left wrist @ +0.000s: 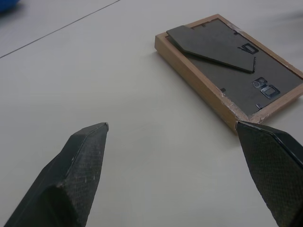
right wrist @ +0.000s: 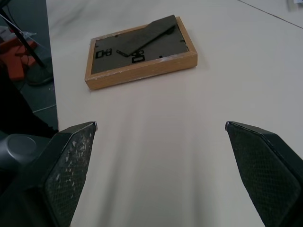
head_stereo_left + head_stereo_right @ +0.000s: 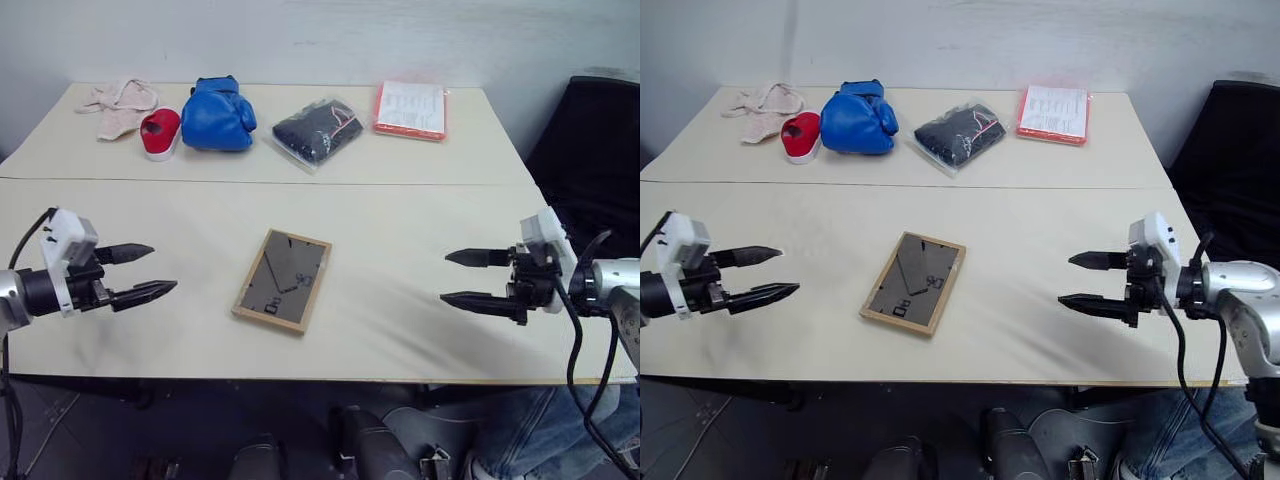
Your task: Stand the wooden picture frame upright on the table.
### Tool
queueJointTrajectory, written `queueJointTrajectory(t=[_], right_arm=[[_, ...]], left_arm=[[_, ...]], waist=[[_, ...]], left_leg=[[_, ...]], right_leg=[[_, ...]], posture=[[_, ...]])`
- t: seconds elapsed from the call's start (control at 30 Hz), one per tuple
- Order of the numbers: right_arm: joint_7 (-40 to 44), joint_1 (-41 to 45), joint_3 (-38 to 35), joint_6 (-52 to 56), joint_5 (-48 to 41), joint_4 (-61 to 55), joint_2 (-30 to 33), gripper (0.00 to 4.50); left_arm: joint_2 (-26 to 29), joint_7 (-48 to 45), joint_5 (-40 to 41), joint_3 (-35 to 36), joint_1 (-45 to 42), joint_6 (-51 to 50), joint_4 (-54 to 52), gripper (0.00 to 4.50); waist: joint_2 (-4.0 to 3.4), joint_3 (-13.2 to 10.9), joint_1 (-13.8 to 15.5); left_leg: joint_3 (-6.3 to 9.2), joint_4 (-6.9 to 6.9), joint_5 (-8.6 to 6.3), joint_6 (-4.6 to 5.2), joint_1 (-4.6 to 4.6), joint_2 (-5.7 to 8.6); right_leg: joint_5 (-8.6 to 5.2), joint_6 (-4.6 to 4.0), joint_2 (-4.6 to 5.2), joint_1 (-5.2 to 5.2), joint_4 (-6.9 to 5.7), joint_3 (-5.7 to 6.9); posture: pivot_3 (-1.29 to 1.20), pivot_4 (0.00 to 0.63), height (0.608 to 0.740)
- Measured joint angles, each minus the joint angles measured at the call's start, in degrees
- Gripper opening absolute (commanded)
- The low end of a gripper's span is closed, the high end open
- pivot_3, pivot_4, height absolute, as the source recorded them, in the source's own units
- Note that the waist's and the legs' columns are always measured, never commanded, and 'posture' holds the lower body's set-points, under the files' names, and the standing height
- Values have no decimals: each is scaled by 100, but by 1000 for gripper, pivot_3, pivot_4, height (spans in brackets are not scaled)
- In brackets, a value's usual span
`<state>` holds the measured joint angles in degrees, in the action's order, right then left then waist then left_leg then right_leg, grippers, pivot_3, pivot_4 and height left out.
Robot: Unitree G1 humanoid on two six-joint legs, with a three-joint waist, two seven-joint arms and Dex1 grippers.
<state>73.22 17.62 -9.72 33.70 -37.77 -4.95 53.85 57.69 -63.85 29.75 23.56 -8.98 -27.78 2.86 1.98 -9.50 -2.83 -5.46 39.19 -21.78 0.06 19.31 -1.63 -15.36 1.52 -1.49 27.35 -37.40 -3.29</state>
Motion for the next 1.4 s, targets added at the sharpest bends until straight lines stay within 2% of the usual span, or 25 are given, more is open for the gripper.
queueJointTrajectory(t=[0.37,0.57,0.6,0.7,0.8,0.97,1.1,1.27,1.4], right_arm=[[-271,-39,3,-8,45,-64,-122,4483],[-424,19,145,-258,388,-68,-216,4483],[-478,136,308,-332,522,-65,-298,4495],[-620,480,788,-546,902,-29,-566,3906],[-708,831,1261,-745,1339,123,-812,3017],[-783,1283,1929,-1060,1909,406,-1304,1327],[-844,1563,2329,-1330,2320,766,-1719,1],[-1112,1868,2662,-1699,2902,1459,-2196,0],[-1180,1964,2812,-1933,3228,1699,-2363,0]], left_arm=[[-150,190,-96,-172,31,25,-103,4500],[-188,163,-392,-694,-387,275,121,4500],[-248,149,-526,-899,-603,398,249,4319],[-472,76,-898,-1522,-1079,721,543,3633],[-614,-79,-1387,-2146,-1494,1160,979,2815],[-941,-203,-1997,-2761,-2121,1754,1678,1310],[-1329,-363,-2090,-2973,-2450,1802,1828,93],[-1567,-698,-1838,-3082,-2371,1191,1331,21],[-1668,-535,-1749,-3080,-2172,733,890,21]], waist=[[0,0,-18],[0,0,-11],[0,0,-9],[-1,1,-28],[-1,0,-36],[-1,0,-22],[-1,1,-21],[-1,1,-35],[-1,1,-41]], left_leg=[[0,0,0,-2,-3,0],[-1,1,1,-2,-6,2],[-1,1,2,-3,-9,4],[-7,2,4,-5,-4,6],[-10,2,7,-11,3,5],[-12,7,8,-10,2,7],[-13,16,13,-19,3,6],[-15,18,28,-43,2,4],[-14,20,28,-43,1,4]], right_leg=[[0,0,1,0,-5,0],[0,0,1,-2,-7,-1],[1,1,1,-5,-9,-1],[1,1,0,5,-18,-5],[1,1,-1,15,-19,-5],[0,0,0,12,-24,-7],[0,0,1,13,-30,-6],[0,0,1,14,-38,-9],[0,0,1,13,-41,-9]], posture=[[0,150,740],[0,150,740],[0,150,740],[0,150,740],[0,150,740],[0,150,740],[0,150,740],[0,150,740],[0,150,740]])
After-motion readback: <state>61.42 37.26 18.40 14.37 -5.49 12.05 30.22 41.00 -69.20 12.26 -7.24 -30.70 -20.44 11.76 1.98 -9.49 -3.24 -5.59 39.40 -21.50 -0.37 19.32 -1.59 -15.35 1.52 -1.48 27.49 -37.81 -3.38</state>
